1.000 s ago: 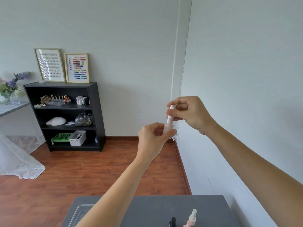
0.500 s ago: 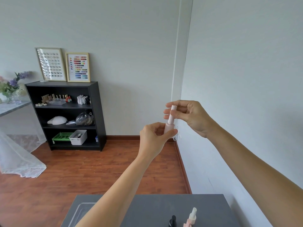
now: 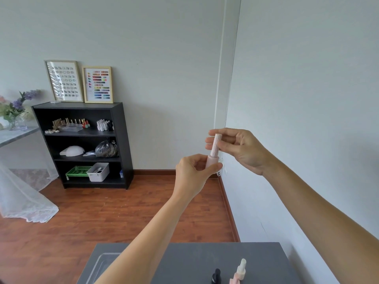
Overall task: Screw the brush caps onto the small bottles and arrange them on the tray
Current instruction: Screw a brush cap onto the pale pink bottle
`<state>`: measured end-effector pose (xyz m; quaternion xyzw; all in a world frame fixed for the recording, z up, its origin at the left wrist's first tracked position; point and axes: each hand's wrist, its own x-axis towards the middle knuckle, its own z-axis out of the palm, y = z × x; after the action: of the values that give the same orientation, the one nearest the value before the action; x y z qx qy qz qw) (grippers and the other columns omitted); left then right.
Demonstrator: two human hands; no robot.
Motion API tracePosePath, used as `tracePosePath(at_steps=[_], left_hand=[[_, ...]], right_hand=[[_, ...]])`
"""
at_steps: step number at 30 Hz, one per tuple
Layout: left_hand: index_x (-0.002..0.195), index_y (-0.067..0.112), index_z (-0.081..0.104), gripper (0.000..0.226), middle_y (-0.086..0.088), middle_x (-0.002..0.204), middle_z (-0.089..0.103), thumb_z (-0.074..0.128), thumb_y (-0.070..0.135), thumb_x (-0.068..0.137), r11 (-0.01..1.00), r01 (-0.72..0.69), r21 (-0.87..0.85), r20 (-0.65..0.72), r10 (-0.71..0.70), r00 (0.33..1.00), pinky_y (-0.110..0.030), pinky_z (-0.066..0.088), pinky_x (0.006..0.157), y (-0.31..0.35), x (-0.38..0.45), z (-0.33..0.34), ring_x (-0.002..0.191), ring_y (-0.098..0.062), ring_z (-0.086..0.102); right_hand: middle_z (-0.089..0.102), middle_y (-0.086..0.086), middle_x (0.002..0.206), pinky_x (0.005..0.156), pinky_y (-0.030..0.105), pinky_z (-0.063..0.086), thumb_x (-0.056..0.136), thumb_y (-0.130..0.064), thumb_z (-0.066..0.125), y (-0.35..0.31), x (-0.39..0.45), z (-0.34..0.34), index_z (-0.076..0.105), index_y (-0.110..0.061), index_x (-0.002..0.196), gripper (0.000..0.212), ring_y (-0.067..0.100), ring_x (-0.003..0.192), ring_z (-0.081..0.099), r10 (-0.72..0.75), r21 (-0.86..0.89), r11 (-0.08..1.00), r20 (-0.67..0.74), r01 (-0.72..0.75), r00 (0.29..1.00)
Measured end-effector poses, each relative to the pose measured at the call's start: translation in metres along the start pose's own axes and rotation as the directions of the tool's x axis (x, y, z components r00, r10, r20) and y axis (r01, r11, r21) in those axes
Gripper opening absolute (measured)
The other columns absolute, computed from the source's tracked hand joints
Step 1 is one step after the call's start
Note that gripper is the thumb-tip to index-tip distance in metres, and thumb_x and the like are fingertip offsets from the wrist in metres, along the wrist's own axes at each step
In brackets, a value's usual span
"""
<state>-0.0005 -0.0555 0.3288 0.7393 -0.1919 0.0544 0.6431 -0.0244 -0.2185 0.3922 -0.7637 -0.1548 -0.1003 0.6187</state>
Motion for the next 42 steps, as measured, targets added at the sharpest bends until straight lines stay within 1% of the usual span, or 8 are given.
tracePosePath(at_steps=[6, 10, 13, 17, 20, 27, 34, 42], left_hand=[[0.083, 0.024, 0.077, 0.018, 0.010, 0.070, 0.077, 0.085, 0.037, 0.073, 1.000, 0.002, -0.007, 0.027, -0.002, 1.000, -0.009, 0.049, 0.058, 0.001, -0.001, 0.005, 0.065, -0.003, 0.072], [0.083, 0.026, 0.077, 0.017, 0.012, 0.068, 0.076, 0.085, 0.037, 0.073, 1.000, 0.004, -0.012, 0.034, -0.004, 0.999, -0.007, 0.045, 0.055, 0.001, -0.001, 0.005, 0.060, 0.001, 0.068], [0.080, 0.027, 0.077, 0.016, 0.012, 0.068, 0.076, 0.085, 0.038, 0.073, 1.000, 0.003, -0.018, 0.028, -0.002, 1.000, -0.011, 0.048, 0.054, 0.001, 0.000, 0.004, 0.059, 0.000, 0.066], [0.083, 0.026, 0.077, 0.016, 0.010, 0.070, 0.077, 0.084, 0.037, 0.074, 1.000, -0.003, -0.016, 0.041, 0.003, 0.999, -0.020, 0.054, 0.064, 0.000, 0.001, 0.005, 0.066, -0.008, 0.072], [0.083, 0.025, 0.077, 0.015, 0.011, 0.069, 0.076, 0.084, 0.035, 0.076, 1.000, -0.003, -0.013, 0.044, 0.004, 0.999, -0.011, 0.046, 0.055, -0.001, 0.000, 0.007, 0.060, -0.001, 0.067], [0.093, 0.021, 0.077, 0.013, -0.001, 0.083, 0.079, 0.080, 0.028, 0.083, 0.994, -0.012, -0.106, 0.189, 0.032, 0.981, -0.010, 0.049, 0.063, -0.001, 0.001, 0.002, 0.074, -0.008, 0.072], [0.090, 0.017, 0.075, 0.013, -0.001, 0.077, 0.076, 0.075, 0.030, 0.087, 0.999, -0.052, -0.010, 0.101, 0.053, 0.994, -0.022, 0.052, 0.065, -0.010, 0.000, 0.013, 0.066, -0.011, 0.067], [0.076, 0.015, 0.071, 0.019, 0.016, 0.049, 0.055, 0.076, 0.031, 0.085, 0.995, -0.085, 0.060, -0.046, 0.088, 0.995, -0.009, 0.035, 0.050, -0.025, -0.007, 0.025, 0.046, 0.000, 0.046]], right_hand=[[0.063, 0.012, 0.075, 0.075, 0.037, 0.053, 0.058, -0.028, 0.087, -0.001, 0.003, 0.007, 0.062, -0.009, 0.080, 0.038, 0.023, 0.071, 0.060, -0.052, -0.148, 0.989, -0.250, 0.015, 0.967], [0.068, 0.004, 0.097, 0.086, 0.029, 0.051, 0.070, -0.039, 0.076, 0.002, 0.000, 0.004, 0.062, -0.016, 0.106, 0.045, 0.016, 0.090, 0.066, 0.009, -0.104, 0.994, -0.116, -0.021, 0.993], [0.069, 0.006, 0.122, 0.100, 0.029, 0.050, 0.091, -0.018, 0.063, 0.002, -0.002, -0.002, 0.062, -0.012, 0.124, 0.034, 0.016, 0.116, 0.065, 0.021, 0.013, 1.000, 0.006, -0.021, 1.000], [0.075, 0.016, 0.101, 0.089, 0.029, 0.056, 0.086, -0.003, 0.068, 0.001, -0.003, 0.000, 0.066, 0.001, 0.113, 0.027, 0.026, 0.094, 0.074, -0.001, 0.013, 1.000, -0.100, 0.002, 0.995], [0.076, 0.018, 0.092, 0.088, 0.034, 0.056, 0.080, -0.006, 0.075, 0.000, -0.001, 0.004, 0.068, 0.000, 0.102, 0.024, 0.028, 0.086, 0.075, -0.020, -0.022, 1.000, -0.164, 0.016, 0.986], [0.075, 0.015, 0.099, 0.088, 0.032, 0.057, 0.087, -0.019, 0.063, -0.003, -0.006, -0.004, 0.067, -0.002, 0.111, 0.030, 0.033, 0.097, 0.072, -0.029, 0.128, 0.991, 0.027, 0.025, 0.999], [0.075, 0.009, 0.081, 0.078, 0.031, 0.059, 0.091, -0.008, 0.065, 0.007, -0.004, 0.011, 0.069, -0.010, 0.097, 0.008, 0.023, 0.077, 0.074, -0.084, -0.053, 0.996, -0.172, 0.076, 0.982], [0.077, 0.003, 0.077, 0.073, 0.030, 0.060, 0.088, -0.015, 0.070, 0.027, -0.008, 0.030, 0.071, -0.020, 0.090, 0.006, 0.017, 0.072, 0.076, -0.127, -0.188, 0.980, -0.379, 0.059, 0.917]])
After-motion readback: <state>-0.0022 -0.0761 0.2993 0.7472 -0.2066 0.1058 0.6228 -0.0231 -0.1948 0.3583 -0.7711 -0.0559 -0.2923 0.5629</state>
